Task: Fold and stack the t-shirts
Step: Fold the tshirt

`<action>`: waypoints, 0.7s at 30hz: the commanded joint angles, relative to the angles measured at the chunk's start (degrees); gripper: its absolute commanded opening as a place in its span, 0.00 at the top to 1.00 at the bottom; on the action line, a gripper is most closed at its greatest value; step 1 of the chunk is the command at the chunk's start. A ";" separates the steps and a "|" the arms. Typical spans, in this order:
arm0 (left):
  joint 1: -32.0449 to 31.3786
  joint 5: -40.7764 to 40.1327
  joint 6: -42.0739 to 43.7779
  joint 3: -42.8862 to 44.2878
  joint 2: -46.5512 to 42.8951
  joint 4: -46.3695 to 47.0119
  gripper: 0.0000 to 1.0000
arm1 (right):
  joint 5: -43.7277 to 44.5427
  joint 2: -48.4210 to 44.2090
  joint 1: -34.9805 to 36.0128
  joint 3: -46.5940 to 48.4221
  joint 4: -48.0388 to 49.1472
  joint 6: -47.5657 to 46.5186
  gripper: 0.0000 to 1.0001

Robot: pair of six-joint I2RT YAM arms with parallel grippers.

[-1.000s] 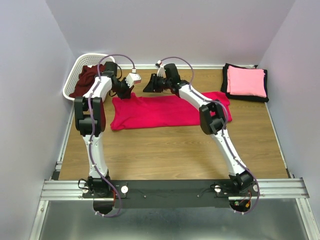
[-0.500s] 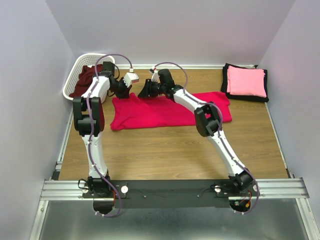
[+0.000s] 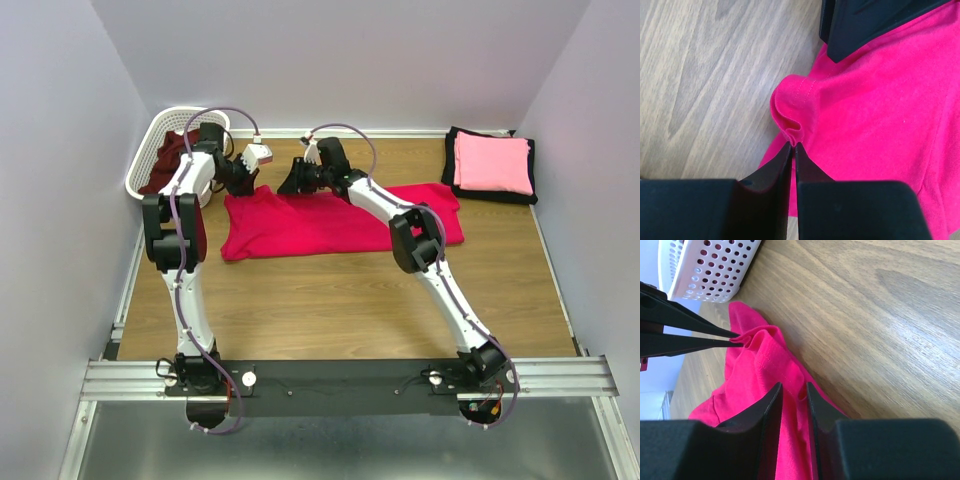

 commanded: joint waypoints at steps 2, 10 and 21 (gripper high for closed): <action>0.43 2.07 0.49 1.92 1.47 -1.10 0.86 | 0.07 1.18 0.43 -0.50 1.51 -0.70 0.67; 0.52 1.98 -0.03 3.94 2.87 -2.15 0.86 | -0.98 0.65 0.43 -1.20 1.51 -1.40 0.68; 1.14 2.50 -0.21 4.73 2.35 -3.21 0.94 | -1.33 -1.37 0.08 -1.38 1.33 -2.63 0.99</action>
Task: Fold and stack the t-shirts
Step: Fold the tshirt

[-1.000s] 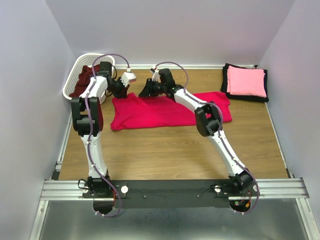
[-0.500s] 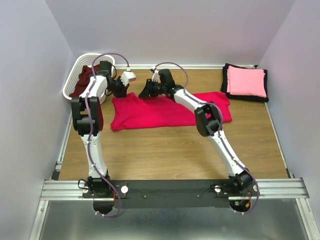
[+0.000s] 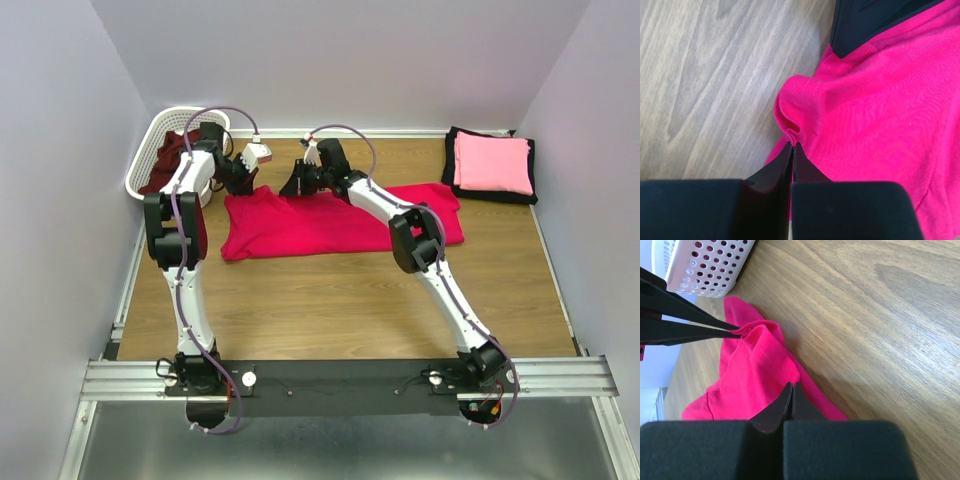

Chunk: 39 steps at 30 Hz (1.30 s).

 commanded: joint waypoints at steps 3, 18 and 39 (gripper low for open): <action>1.90 2.24 -0.14 1.61 -1.11 -1.74 0.97 | -0.88 -2.69 -0.71 -0.96 1.20 -1.67 0.99; 2.43 0.22 -1.55 -3.40 -5.59 5.63 1.00 | -2.01 -4.18 -4.23 -1.32 1.55 -1.76 0.99; 1.38 -1.63 6.88 -22.47 -18.43 11.00 1.00 | -7.64 -10.34 -5.02 -10.37 2.25 -5.01 0.99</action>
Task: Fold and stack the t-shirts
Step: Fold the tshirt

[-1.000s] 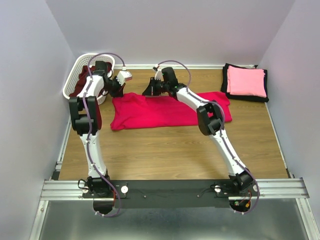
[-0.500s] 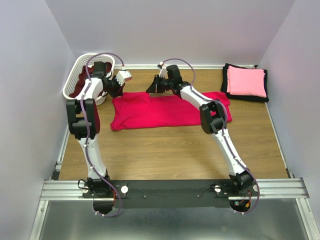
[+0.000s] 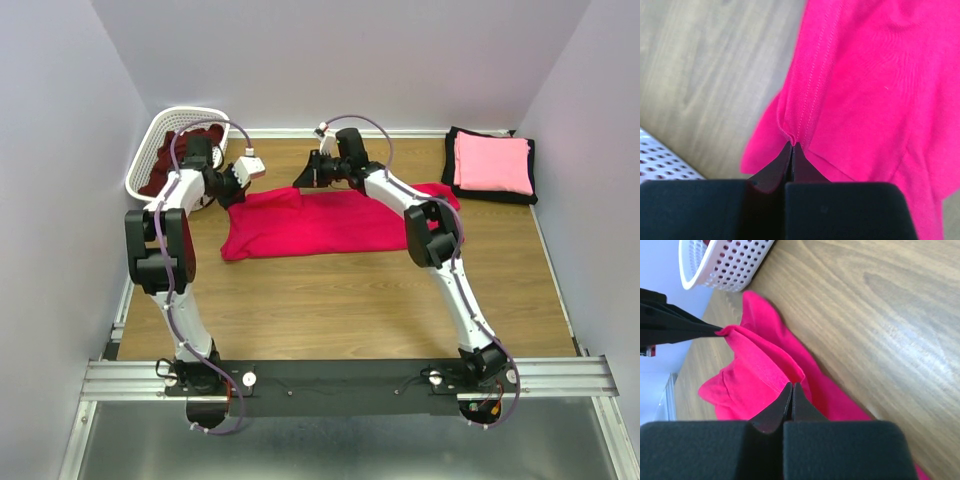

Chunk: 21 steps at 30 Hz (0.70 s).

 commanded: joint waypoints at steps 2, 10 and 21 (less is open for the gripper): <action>-0.48 -1.58 4.03 -4.70 -4.14 0.20 1.00 | -3.21 -3.61 -0.43 -3.11 1.05 -2.28 0.99; -1.44 -3.60 7.81 -10.95 -6.78 0.12 1.00 | -7.42 -5.54 -0.43 -8.12 1.14 -3.86 0.99; -2.76 -4.84 11.41 -14.12 -11.51 -4.71 0.64 | -9.45 -10.55 -0.52 -14.80 1.05 -6.06 0.46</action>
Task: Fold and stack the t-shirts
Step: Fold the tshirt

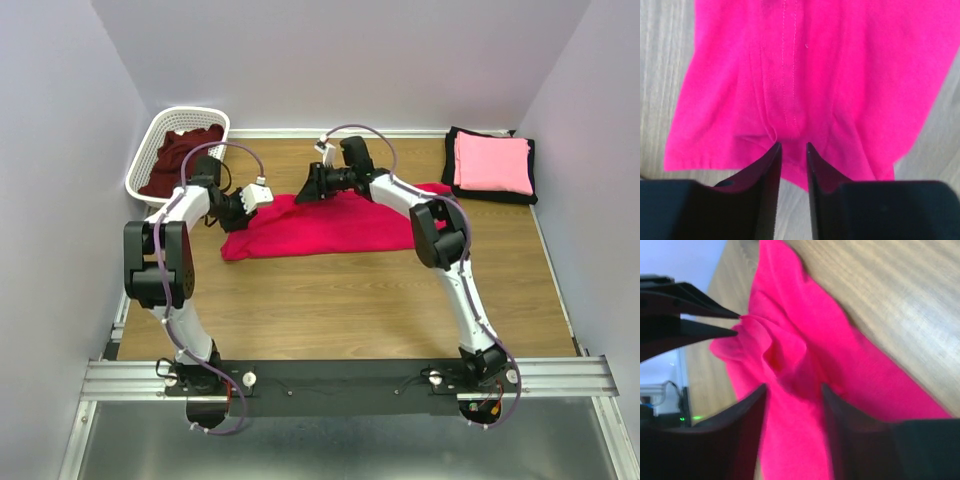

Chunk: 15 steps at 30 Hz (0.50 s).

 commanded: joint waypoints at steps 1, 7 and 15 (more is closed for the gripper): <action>-0.14 0.32 2.21 0.28 -5.12 -4.30 0.63 | -1.80 -6.24 -0.37 -3.31 0.62 -1.84 0.40; -0.05 5.68 -2.70 3.97 -8.20 -8.44 0.63 | -3.20 -12.40 -3.17 -8.05 0.26 -4.30 0.38; -1.62 8.75 -19.21 10.29 -1.27 -0.96 0.59 | -3.65 -13.20 -7.57 -8.06 -4.57 -6.41 0.50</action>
